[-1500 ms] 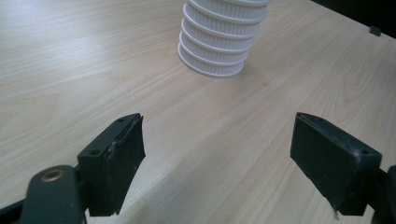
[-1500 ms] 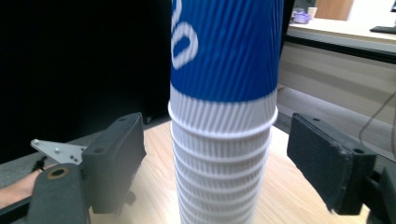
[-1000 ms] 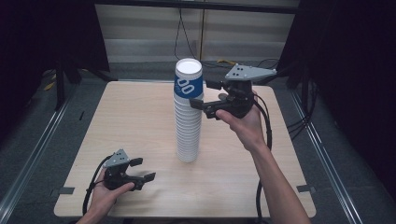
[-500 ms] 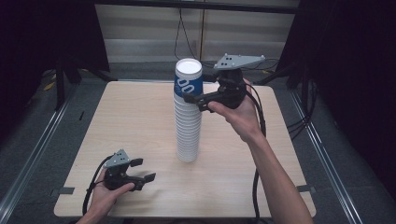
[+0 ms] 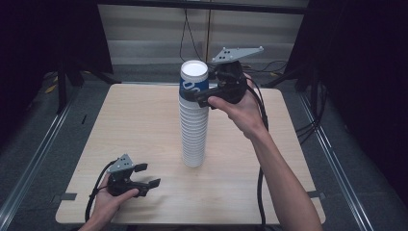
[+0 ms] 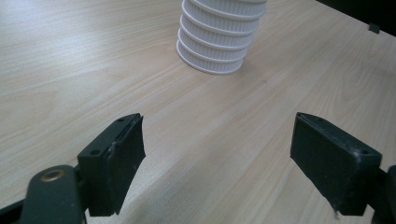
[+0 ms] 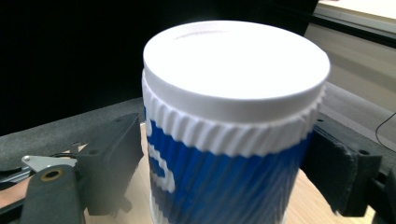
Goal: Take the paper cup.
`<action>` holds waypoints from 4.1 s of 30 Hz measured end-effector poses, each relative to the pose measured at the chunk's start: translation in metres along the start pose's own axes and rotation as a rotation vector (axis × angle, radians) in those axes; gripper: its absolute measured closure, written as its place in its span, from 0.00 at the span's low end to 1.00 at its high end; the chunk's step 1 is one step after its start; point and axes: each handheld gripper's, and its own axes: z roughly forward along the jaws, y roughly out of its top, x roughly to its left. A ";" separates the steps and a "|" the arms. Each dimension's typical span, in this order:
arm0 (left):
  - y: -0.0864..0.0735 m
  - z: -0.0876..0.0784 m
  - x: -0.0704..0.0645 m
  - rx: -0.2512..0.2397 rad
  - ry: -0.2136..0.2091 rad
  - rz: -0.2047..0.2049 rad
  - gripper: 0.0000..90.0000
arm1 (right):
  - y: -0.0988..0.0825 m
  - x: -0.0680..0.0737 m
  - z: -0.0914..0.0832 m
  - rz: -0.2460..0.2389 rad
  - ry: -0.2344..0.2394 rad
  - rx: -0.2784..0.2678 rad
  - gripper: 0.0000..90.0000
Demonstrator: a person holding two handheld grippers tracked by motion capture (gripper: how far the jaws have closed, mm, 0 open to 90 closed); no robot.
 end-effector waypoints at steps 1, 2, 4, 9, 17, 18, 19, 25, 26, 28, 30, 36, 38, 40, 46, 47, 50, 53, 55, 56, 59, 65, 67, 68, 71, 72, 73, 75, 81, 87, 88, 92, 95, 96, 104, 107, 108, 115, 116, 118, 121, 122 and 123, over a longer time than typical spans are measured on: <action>0.000 0.000 0.000 0.000 0.000 0.000 0.20 | 0.001 0.000 0.001 0.002 0.004 0.003 0.19; 0.000 0.000 0.000 -0.001 -0.001 0.000 0.20 | 0.003 -0.001 0.001 0.000 0.005 0.007 0.19; 0.000 0.000 0.000 -0.001 -0.003 0.000 0.20 | 0.004 -0.001 0.001 0.002 0.008 0.008 0.20; 0.000 0.000 0.000 0.000 -0.002 -0.002 0.20 | 0.008 -0.002 0.002 -0.005 0.007 0.017 0.21; 0.000 0.000 -0.001 0.003 0.002 0.005 0.20 | 0.009 -0.004 0.003 0.004 0.011 0.021 0.26; 0.000 0.001 -0.001 0.001 0.001 0.004 0.20 | 0.010 -0.005 0.003 0.008 0.016 0.022 0.26; 0.000 0.000 -0.001 0.001 0.000 0.005 0.20 | 0.010 -0.005 0.003 0.006 0.018 0.023 0.27; 0.000 0.000 -0.001 0.003 0.000 0.005 0.20 | 0.011 -0.004 0.003 0.000 0.014 0.024 0.27; 0.000 0.000 -0.001 0.003 0.000 0.005 0.20 | 0.011 -0.004 0.003 0.000 0.014 0.024 0.27; 0.000 0.000 -0.001 0.004 0.002 0.007 0.20 | 0.012 -0.004 0.000 0.001 0.014 0.007 0.27; 0.000 0.000 -0.001 0.005 0.002 0.006 0.20 | 0.012 -0.004 0.000 -0.001 0.013 0.006 0.27; 0.000 0.001 -0.001 0.007 0.002 0.003 0.20 | 0.014 -0.004 -0.001 -0.001 0.014 -0.004 0.27; 0.000 0.001 -0.001 0.005 0.003 0.003 0.20 | 0.014 -0.004 -0.002 0.000 0.016 -0.007 0.27; 0.000 0.001 -0.001 0.008 0.002 0.002 0.20 | 0.015 -0.004 -0.002 0.002 0.014 -0.017 0.27; 0.000 0.001 -0.001 0.010 0.002 0.004 0.20 | 0.017 -0.005 -0.005 0.026 0.020 -0.050 0.27; 0.000 0.001 -0.001 0.009 0.001 0.004 0.20 | 0.017 -0.005 -0.005 0.025 0.016 -0.058 0.27; 0.000 0.002 -0.001 0.012 0.001 0.005 0.20 | 0.018 -0.005 -0.006 0.026 0.019 -0.065 0.27; 0.000 0.002 -0.001 0.013 0.001 0.005 0.20 | 0.021 -0.004 -0.008 0.022 0.020 -0.077 0.28; 0.000 0.002 -0.001 0.011 0.001 0.004 0.20 | 0.022 -0.003 -0.009 0.007 0.023 -0.091 0.28; 0.000 0.002 -0.001 0.011 0.001 0.004 0.20 | 0.022 -0.003 -0.009 0.007 0.023 -0.091 0.28; 0.000 0.002 -0.001 0.009 0.000 0.003 0.20 | 0.022 -0.003 -0.011 0.013 0.027 -0.118 0.28; 0.000 0.002 -0.001 0.010 0.000 0.002 0.20 | 0.025 -0.005 -0.014 0.026 0.027 -0.145 0.28; 0.000 0.002 0.000 0.010 0.000 0.002 0.20 | 0.026 -0.005 -0.016 0.030 0.024 -0.154 0.28; 0.000 0.001 0.000 0.010 0.000 0.002 0.20 | 0.026 -0.005 -0.016 0.031 0.026 -0.160 0.28; 0.000 0.001 -0.001 0.008 0.000 0.002 0.20 | 0.027 -0.004 -0.017 0.036 0.029 -0.174 0.28; 0.000 0.001 -0.001 0.008 -0.001 0.002 0.20 | 0.028 -0.004 -0.018 0.037 0.027 -0.181 0.28; 0.000 0.001 -0.001 0.008 0.000 0.002 0.20 | 0.028 -0.004 -0.018 0.040 0.028 -0.187 0.28; 0.000 0.001 -0.001 0.008 -0.001 0.003 0.20 | 0.029 -0.003 -0.019 0.038 0.029 -0.199 0.28; 0.000 0.001 0.000 0.003 -0.005 0.005 0.20 | 0.030 -0.002 -0.022 0.034 0.027 -0.217 0.28; 0.000 0.001 -0.001 0.005 -0.005 0.005 0.20 | 0.031 -0.002 -0.027 0.038 0.034 -0.242 0.28; 0.000 0.002 -0.001 0.004 -0.006 0.004 0.20 | 0.031 -0.002 -0.027 0.040 0.035 -0.246 0.28; 0.000 0.002 0.000 0.006 -0.007 0.004 0.20 | 0.033 -0.001 -0.030 0.038 0.034 -0.263 0.28; 0.000 0.002 0.000 0.006 -0.007 0.003 0.20 | 0.035 -0.002 -0.032 0.037 0.037 -0.279 0.28; 0.000 0.002 0.000 0.005 -0.008 0.003 0.20 | 0.035 -0.001 -0.033 0.039 0.033 -0.282 0.28; 0.000 0.000 0.001 0.000 0.002 -0.002 0.20 | 0.033 -0.001 -0.043 0.046 0.014 -0.329 0.28; 0.000 0.000 0.001 -0.001 0.000 0.000 0.20 | 0.032 -0.003 -0.049 0.048 0.008 -0.337 0.28; 0.000 0.000 0.001 -0.001 0.000 0.000 0.20 | 0.032 -0.003 -0.049 0.048 0.008 -0.337 0.28; 0.000 0.001 0.002 0.003 -0.007 -0.005 0.20 | 0.022 -0.006 -0.064 0.049 -0.024 -0.315 0.28; 0.000 0.001 0.002 0.004 -0.011 -0.011 0.20 | 0.022 -0.006 -0.064 0.049 -0.024 -0.315 0.28; 0.000 0.002 0.003 0.005 -0.015 -0.015 0.20 | 0.018 -0.007 -0.068 0.051 -0.027 -0.322 0.28; 0.000 0.003 0.004 0.011 -0.018 -0.015 0.20 | 0.015 -0.008 -0.074 0.053 -0.036 -0.326 0.28; 0.000 0.003 0.004 0.011 -0.019 -0.019 0.20 | 0.015 -0.008 -0.078 0.053 -0.040 -0.327 0.28; 0.000 0.003 0.003 0.011 -0.022 -0.024 0.20 | 0.014 -0.009 -0.081 0.051 -0.044 -0.328 0.28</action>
